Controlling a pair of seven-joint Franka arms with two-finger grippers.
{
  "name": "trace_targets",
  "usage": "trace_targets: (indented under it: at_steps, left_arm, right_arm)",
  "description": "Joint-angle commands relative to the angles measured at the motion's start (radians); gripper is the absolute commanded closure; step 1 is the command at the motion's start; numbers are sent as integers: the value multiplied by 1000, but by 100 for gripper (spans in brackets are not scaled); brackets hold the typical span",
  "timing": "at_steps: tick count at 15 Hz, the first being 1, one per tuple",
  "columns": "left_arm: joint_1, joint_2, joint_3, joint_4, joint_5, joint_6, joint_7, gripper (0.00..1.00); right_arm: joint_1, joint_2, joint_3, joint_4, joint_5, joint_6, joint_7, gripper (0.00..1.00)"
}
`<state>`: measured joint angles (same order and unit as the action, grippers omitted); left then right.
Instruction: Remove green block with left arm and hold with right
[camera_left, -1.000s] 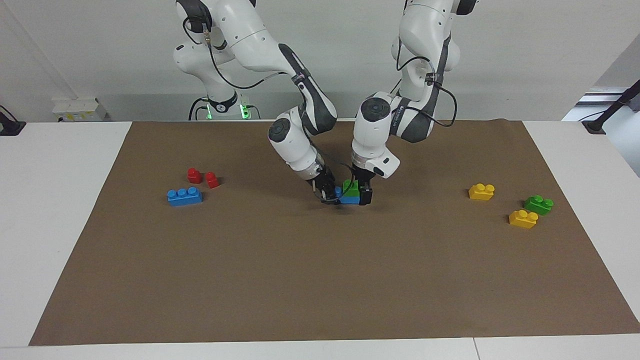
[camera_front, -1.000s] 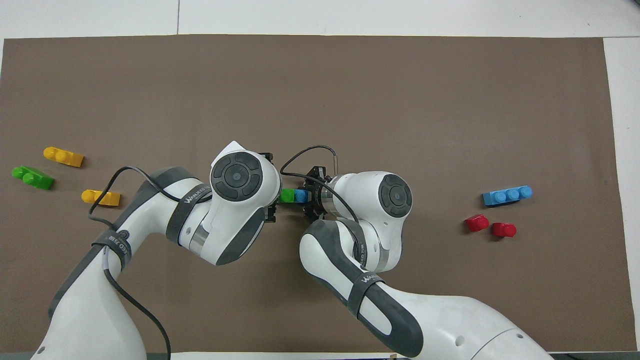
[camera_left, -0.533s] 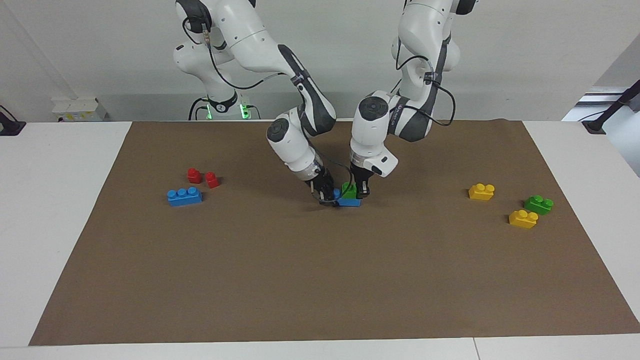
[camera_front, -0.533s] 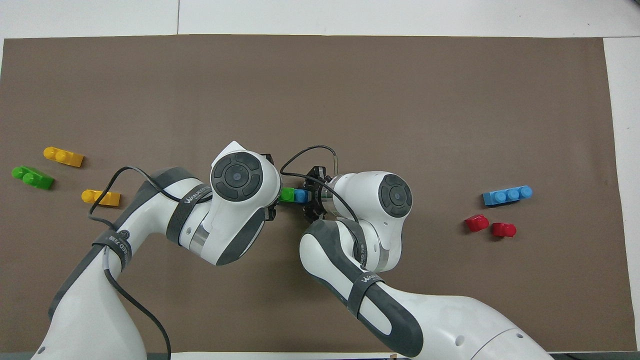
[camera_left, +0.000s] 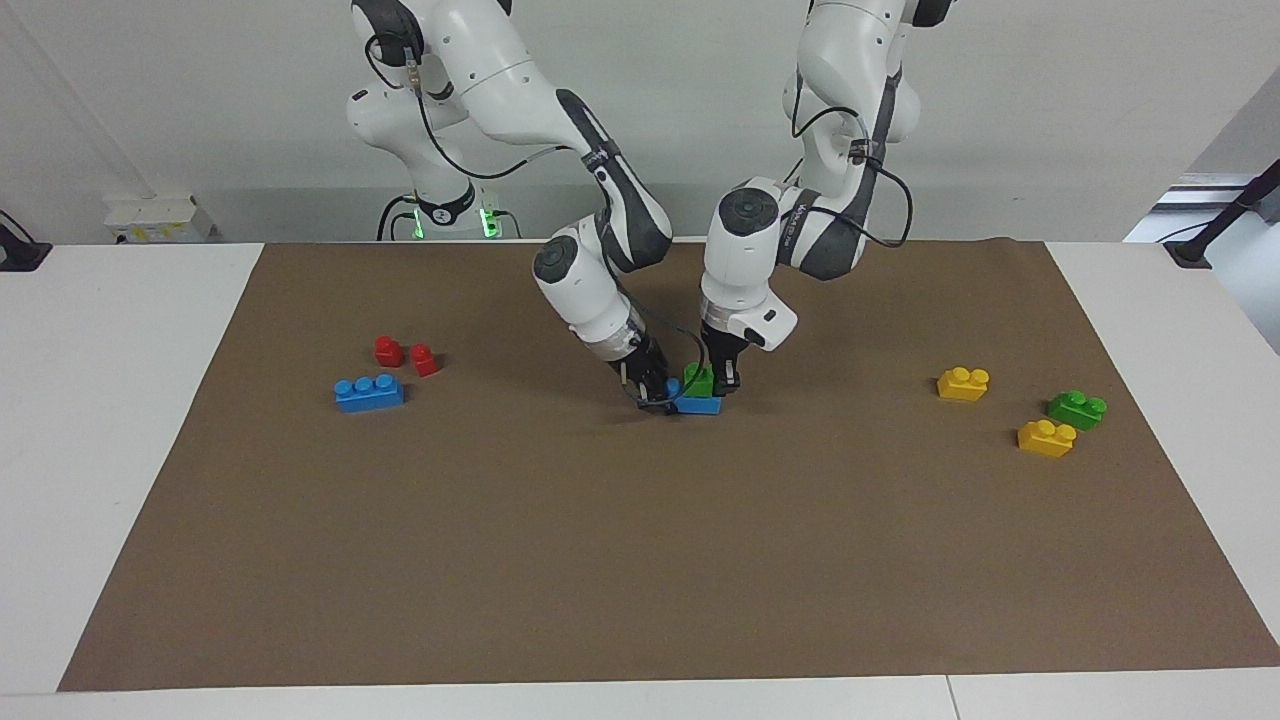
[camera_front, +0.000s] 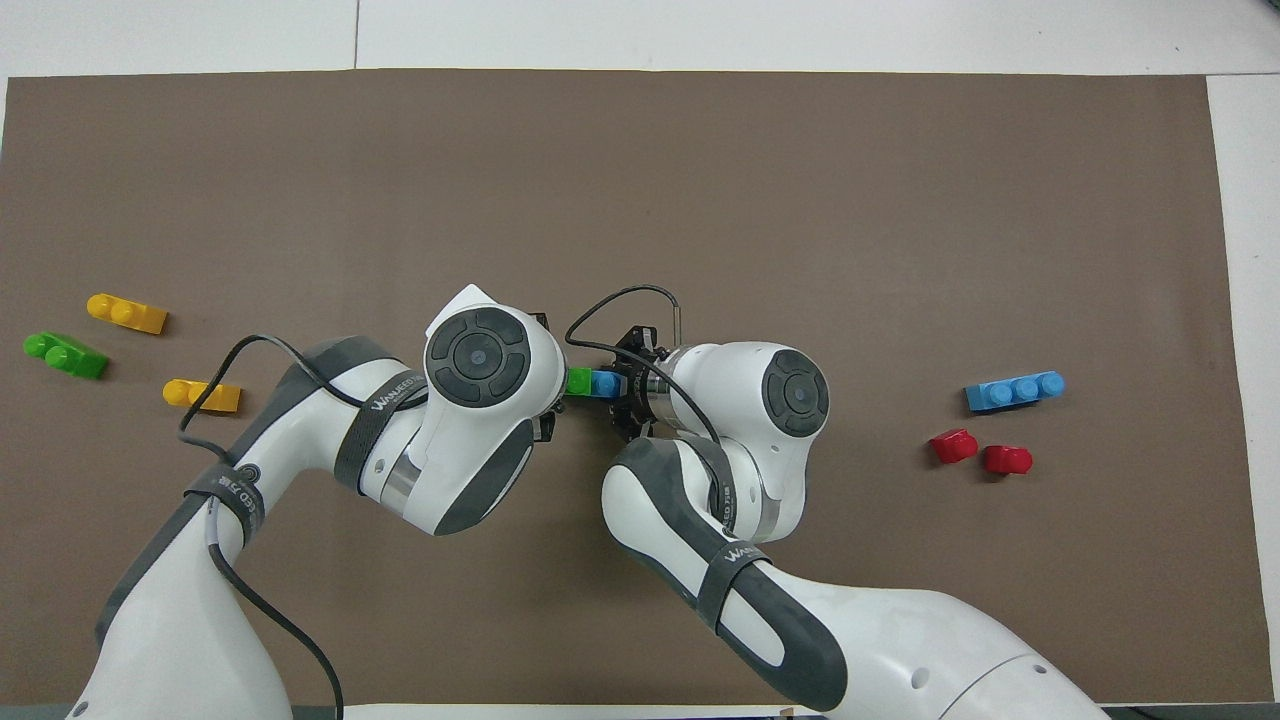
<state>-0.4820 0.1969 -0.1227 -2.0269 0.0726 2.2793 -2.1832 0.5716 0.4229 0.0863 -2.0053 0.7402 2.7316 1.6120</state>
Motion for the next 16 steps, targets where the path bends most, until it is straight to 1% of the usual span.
trace_targets:
  at_steps: [1,5,7,8,9,11,12,15,16]
  left_arm:
    - [3,-63,17,14,15,-69,-7,100]
    - [63,-117,17,16,15,-116,54,100]
    - [109,-120,18,17,15,-121,103,100]
    - [135,-120,18,16,13,-121,156,100]
    - [170,-120,17,16,13,-123,216,100]
    - [232,-119,17,14,13,-120,325,100]
    - [262,-119,17,14,9,-118,385,100]
    - [350,-116,17,13,6,-119,572,100]
    - [376,-114,17,13,6,-115,629,100]
  right_arm:
    - [4,-1,4,-29,28,14,-52,100]
    - [7,-1,6,-26,28,11,-44,100]
    - [7,-1,4,-29,28,11,-49,100]
    - [-5,-1,4,-26,28,-1,-52,100]
    - [-25,-4,3,-14,25,-38,-64,100]
    - [-73,-13,-3,45,13,-155,-87,100]
    - [-100,-30,-10,68,4,-220,-95,100]
    - [-254,-76,-7,166,-97,-451,-121,100]
    - [-297,-85,-5,192,-129,-507,-141,100]
